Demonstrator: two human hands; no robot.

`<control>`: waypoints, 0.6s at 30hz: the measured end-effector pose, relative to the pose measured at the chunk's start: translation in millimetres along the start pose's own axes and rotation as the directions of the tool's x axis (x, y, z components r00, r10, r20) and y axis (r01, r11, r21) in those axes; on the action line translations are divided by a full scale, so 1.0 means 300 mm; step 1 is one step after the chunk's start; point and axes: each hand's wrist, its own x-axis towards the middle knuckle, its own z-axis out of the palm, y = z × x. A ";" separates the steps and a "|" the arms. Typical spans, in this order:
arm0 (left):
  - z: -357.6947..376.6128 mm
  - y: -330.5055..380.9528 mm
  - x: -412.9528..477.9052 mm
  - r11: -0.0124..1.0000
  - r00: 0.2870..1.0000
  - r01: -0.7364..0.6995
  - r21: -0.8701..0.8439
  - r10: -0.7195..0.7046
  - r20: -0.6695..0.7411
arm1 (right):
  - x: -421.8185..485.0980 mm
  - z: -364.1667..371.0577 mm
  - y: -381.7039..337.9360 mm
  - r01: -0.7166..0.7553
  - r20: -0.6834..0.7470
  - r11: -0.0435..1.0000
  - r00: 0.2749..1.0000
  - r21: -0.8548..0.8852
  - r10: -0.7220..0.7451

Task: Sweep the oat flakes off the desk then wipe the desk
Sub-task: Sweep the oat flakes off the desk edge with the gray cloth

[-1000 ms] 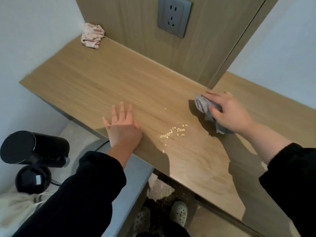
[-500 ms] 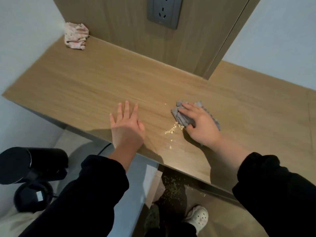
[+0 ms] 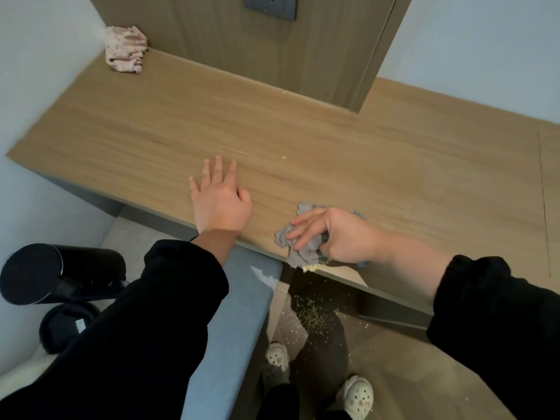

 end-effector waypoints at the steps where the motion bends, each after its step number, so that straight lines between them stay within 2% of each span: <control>1: -0.001 0.000 -0.002 1.000 1.000 -0.005 0.003 0.005 -0.006 | -0.039 0.001 0.002 -0.028 0.039 1.000 0.999 -0.002 0.028; 4: -0.004 0.002 -0.006 0.999 1.000 -0.024 0.027 0.024 -0.001 | -0.161 -0.012 0.022 -0.135 0.138 0.991 0.982 0.021 0.131; 6: -0.006 0.003 -0.009 0.999 0.999 -0.035 0.030 0.035 0.001 | -0.228 -0.050 0.023 -0.219 0.142 0.969 0.969 0.118 0.202; 9: -0.006 0.002 -0.009 0.999 0.999 -0.042 0.030 0.042 0.005 | -0.268 -0.153 0.012 -0.277 -0.026 0.884 0.951 0.376 0.309; 11: -0.006 0.001 -0.010 0.999 0.999 -0.044 0.026 0.044 0.005 | -0.242 -0.227 0.012 -0.208 -0.199 0.865 0.924 0.457 0.327; 14: -0.007 0.000 -0.010 0.999 0.999 -0.040 -0.008 0.040 -0.012 | -0.130 -0.285 0.016 -0.155 -0.427 0.906 0.842 0.393 0.329; 16: -0.007 -0.004 -0.008 0.999 0.999 -0.035 -0.040 0.034 -0.023 | -0.030 -0.287 0.053 -0.192 -0.537 0.947 0.786 0.257 0.305; 18: -0.006 -0.005 -0.003 0.998 1.000 -0.021 -0.057 0.020 -0.014 | 0.064 -0.276 0.117 -0.256 -0.583 0.958 0.762 0.130 0.283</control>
